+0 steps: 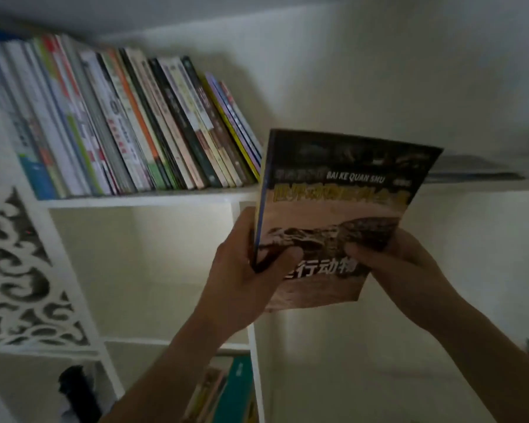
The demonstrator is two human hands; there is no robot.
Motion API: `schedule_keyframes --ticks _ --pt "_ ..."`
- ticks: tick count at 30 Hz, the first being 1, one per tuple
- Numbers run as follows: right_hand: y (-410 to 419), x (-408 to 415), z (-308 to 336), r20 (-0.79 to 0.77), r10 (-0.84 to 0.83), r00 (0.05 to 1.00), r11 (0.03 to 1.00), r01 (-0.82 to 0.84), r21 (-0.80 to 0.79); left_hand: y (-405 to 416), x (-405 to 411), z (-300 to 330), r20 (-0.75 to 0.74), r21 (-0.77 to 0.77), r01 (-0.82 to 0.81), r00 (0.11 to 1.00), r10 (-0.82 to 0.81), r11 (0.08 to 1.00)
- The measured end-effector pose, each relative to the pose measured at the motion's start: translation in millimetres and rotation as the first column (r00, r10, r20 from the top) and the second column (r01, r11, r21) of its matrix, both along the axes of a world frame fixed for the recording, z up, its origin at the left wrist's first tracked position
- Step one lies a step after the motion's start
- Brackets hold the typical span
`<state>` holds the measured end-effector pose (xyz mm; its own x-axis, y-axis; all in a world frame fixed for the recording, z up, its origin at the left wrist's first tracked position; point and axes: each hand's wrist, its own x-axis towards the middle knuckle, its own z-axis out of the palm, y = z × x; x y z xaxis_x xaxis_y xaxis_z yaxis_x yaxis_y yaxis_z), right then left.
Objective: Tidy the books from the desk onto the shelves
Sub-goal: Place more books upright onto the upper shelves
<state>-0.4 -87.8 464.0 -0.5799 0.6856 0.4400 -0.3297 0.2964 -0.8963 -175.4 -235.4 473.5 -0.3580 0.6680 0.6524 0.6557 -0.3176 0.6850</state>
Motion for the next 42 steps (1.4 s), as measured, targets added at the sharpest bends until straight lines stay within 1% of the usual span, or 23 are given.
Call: schedule_keyframes --ticks 3,5,7,9,11,12,13,14,15,17,19,20,22,24,26,27,30,33,34,37,39,41,42 --pt "-10.5 -6.3 44.3 -0.101 0.061 0.993 0.998 -0.062 -0.005 -10.1 5.1 32.3 0.032 0.126 0.005 0.999 -0.009 0.992" --pt "-9.2 -13.4 73.2 -0.125 0.09 0.988 0.996 -0.088 0.025 -12.3 9.1 51.1 0.029 0.18 -0.01 1.0 0.004 0.984" --pt "-2.0 -24.8 101.5 -0.097 0.1 0.99 0.992 -0.092 0.082 -7.2 8.3 69.5 -0.026 0.249 -0.071 0.996 0.08 0.966" --pt "9.0 -40.9 127.9 -0.083 0.032 0.996 0.994 -0.023 0.106 8.3 6.8 88.6 -0.058 0.334 -0.158 0.98 0.188 0.929" --pt "23.5 -57.5 148.3 -0.099 -0.163 0.982 0.965 0.179 0.191 30.7 8.0 106.6 -0.077 0.388 -0.24 0.954 0.29 0.89" --pt "31.6 -64.0 158.1 -0.091 -0.332 0.939 0.896 0.344 0.282 44.2 9.2 112.7 -0.086 0.404 -0.27 0.94 0.33 0.874" --pt "37.4 -69.4 166.2 -0.085 -0.491 0.867 0.798 0.487 0.353 58.3 9.8 115.9 -0.08 0.415 -0.296 0.93 0.358 0.861" --pt "41.4 -73.8 171.8 -0.074 -0.564 0.822 0.745 0.545 0.384 72.1 10.2 117.5 -0.062 0.423 -0.318 0.924 0.378 0.849" --pt "40.9 -77.7 176.3 -0.043 -0.552 0.833 0.769 0.528 0.362 85.7 10.8 118.3 -0.034 0.423 -0.346 0.917 0.397 0.837" --pt "41.3 -89.0 176.1 0.108 -0.428 0.897 0.879 0.386 0.279 112.0 10.1 116.4 0.017 0.389 -0.408 0.9 0.436 0.826" --pt "49.8 -100.4 167.6 0.26 -0.343 0.903 0.929 0.284 0.237 132.6 6.2 111.1 0.062 0.326 -0.455 0.885 0.461 0.829" --pt "53.5 -105.1 162.4 0.294 -0.296 0.909 0.95 0.246 0.193 141.2 2.1 108.2 0.06 0.291 -0.48 0.873 0.484 0.828" --pt "58.2 -113.1 152.1 0.307 -0.184 0.934 0.982 0.159 0.105 151.1 -7.1 101.2 0.04 0.232 -0.538 0.838 0.544 0.811" --pt "64.7 -119.7 144.5 0.288 -0.128 0.949 0.991 0.107 0.086 156.5 -18.3 97.3 0.024 0.219 -0.551 0.828 0.56 0.805" --pt "69.2 -125.3 140.1 0.26 -0.068 0.963 0.995 0.045 0.092 159.3 -30.4 95.3 -0.006 0.217 -0.492 0.863 0.506 0.843" --pt "70.4 -126.5 139.4 0.245 -0.039 0.969 0.996 0.019 0.084 160.7 -36.7 94.5 -0.05 0.205 -0.441 0.887 0.459 0.874" --pt "81.8 -129.3 138.3 0.235 -0.042 0.971 0.991 0.011 0.133 160.1 -54.3 91.6 -0.189 0.144 -0.301 0.927 0.325 0.943" --pt "91.9 -131.2 133.4 0.244 -0.098 0.965 0.971 0.039 0.235 146.7 -65.9 95.1 -0.27 0.06 -0.176 0.945 0.186 0.983" --pt "95.8 -131.4 130.2 0.242 -0.091 0.966 0.965 0.025 0.262 140.5 -68.2 97.0 -0.292 0.044 -0.152 0.943 0.158 0.987" --pt "104.2 -127.3 123.7 0.226 0.018 0.974 0.948 -0.088 0.305 126.7 -74.5 100.7 -0.348 0.062 -0.185 0.917 0.195 0.981" --pt "111.8 -125.8 122.0 0.276 0.034 0.961 0.926 -0.134 0.354 124.0 -80.3 101.4 -0.355 0.094 -0.246 0.897 0.264 0.965" --pt "118.0 -128.7 120.1 0.295 -0.045 0.954 0.889 -0.097 0.448 124.2 -87.0 99.5 -0.343 0.107 -0.3 0.884 0.318 0.948" --pt "121.0 -131.6 118.2 0.262 -0.123 0.957 0.857 -0.031 0.514 124.3 -89.5 97.9 -0.334 0.101 -0.326 0.879 0.34 0.94"
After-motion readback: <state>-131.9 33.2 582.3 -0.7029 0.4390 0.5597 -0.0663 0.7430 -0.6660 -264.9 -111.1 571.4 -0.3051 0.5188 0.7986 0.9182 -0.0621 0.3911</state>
